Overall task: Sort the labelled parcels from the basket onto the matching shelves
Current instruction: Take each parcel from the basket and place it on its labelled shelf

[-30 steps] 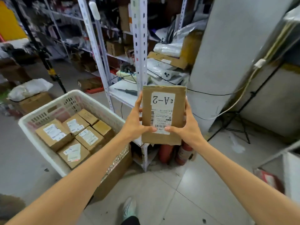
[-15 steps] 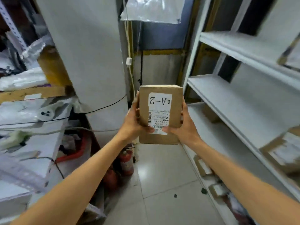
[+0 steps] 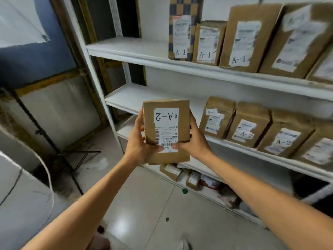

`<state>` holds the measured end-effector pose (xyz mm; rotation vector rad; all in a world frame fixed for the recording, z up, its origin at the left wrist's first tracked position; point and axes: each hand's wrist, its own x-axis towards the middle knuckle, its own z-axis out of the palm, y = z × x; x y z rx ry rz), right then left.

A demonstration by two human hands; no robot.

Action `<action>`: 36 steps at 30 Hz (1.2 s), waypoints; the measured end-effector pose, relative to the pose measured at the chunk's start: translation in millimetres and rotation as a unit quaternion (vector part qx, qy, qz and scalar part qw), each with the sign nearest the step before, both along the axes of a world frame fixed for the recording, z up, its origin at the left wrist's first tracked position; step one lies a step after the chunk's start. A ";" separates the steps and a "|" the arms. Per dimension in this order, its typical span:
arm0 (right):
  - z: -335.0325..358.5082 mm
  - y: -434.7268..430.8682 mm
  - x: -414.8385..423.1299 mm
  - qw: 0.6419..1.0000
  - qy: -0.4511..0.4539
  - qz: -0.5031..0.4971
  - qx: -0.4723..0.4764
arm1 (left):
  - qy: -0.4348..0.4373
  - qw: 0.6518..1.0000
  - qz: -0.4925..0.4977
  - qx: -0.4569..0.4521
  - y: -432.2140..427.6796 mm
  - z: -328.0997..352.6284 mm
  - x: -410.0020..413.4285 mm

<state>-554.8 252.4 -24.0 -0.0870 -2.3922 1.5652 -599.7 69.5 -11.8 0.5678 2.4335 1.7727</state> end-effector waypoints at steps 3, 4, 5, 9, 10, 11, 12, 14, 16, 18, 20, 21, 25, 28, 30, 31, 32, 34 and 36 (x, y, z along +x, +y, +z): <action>-3.5 20.0 -22.1 1.000 -0.002 -0.026 -0.010 | -0.010 1.000 -0.018 0.000 21.7 -0.7 -31.3; -5.7 26.9 -31.0 0.999 -0.004 -0.033 -0.012 | -0.023 0.999 -0.023 0.004 28.4 -1.1 -41.4; -8.2 33.5 -40.3 0.999 -0.007 -0.040 -0.012 | -0.033 0.999 -0.027 0.009 34.3 -2.4 -51.7; -22.8 56.9 -82.9 0.998 -0.014 -0.056 -0.016 | -0.058 0.997 -0.041 0.024 56.5 -12.2 -100.4; -27.0 60.4 -92.6 0.998 -0.023 -0.059 -0.019 | -0.062 0.997 -0.042 0.022 60.9 -15.9 -111.4; -31.5 63.5 -101.5 0.997 -0.031 -0.064 -0.023 | -0.065 0.997 -0.043 0.018 64.7 -19.4 -121.7; -35.1 66.3 -109.7 0.997 -0.038 -0.067 -0.025 | -0.068 0.997 -0.043 0.015 68.8 -22.7 -131.5; -43.6 72.7 -122.0 0.996 -0.053 -0.073 -0.026 | -0.081 0.996 -0.045 0.012 76.9 -31.6 -149.2; -54.2 80.1 -130.7 0.994 -0.066 -0.085 -0.036 | -0.102 0.993 -0.060 0.017 87.2 -40.3 -163.2; -65.5 87.9 -135.6 0.990 -0.086 -0.101 -0.051 | -0.124 0.989 -0.076 0.018 96.7 -48.3 -173.5; -73.3 94.1 -140.2 0.985 -0.106 -0.125 -0.061 | -0.134 0.987 -0.090 0.016 105.1 -54.6 -185.3; -74.0 96.2 -142.6 0.982 -0.113 -0.135 -0.065 | -0.140 0.985 -0.099 0.014 109.2 -57.4 -192.3; -74.1 99.8 -158.4 0.973 -0.134 -0.174 -0.073 | -0.164 0.977 -0.138 0.008 123.9 -64.8 -225.5; -70.6 99.9 -174.8 0.965 -0.138 -0.209 -0.073 | -0.197 0.966 -0.163 0.018 130.4 -72.7 -253.6; -67.4 99.9 -189.1 0.960 -0.128 -0.243 -0.048 | -0.206 0.962 -0.176 0.013 132.5 -77.8 -271.7; -64.3 98.6 -197.1 0.957 -0.123 -0.260 -0.032 | -0.200 0.963 -0.183 0.010 134.0 -81.2 -280.6; -60.8 97.4 -205.3 0.956 -0.113 -0.271 -0.019 | -0.189 0.964 -0.188 0.007 135.6 -85.2 -289.4; -53.1 96.1 -220.8 0.955 -0.082 -0.286 0.001 | -0.172 0.966 -0.194 0.005 138.3 -92.6 -305.4; -45.0 94.9 -235.0 0.951 -0.061 -0.301 0.030 | -0.157 0.968 -0.196 0.009 140.9 -99.2 -319.0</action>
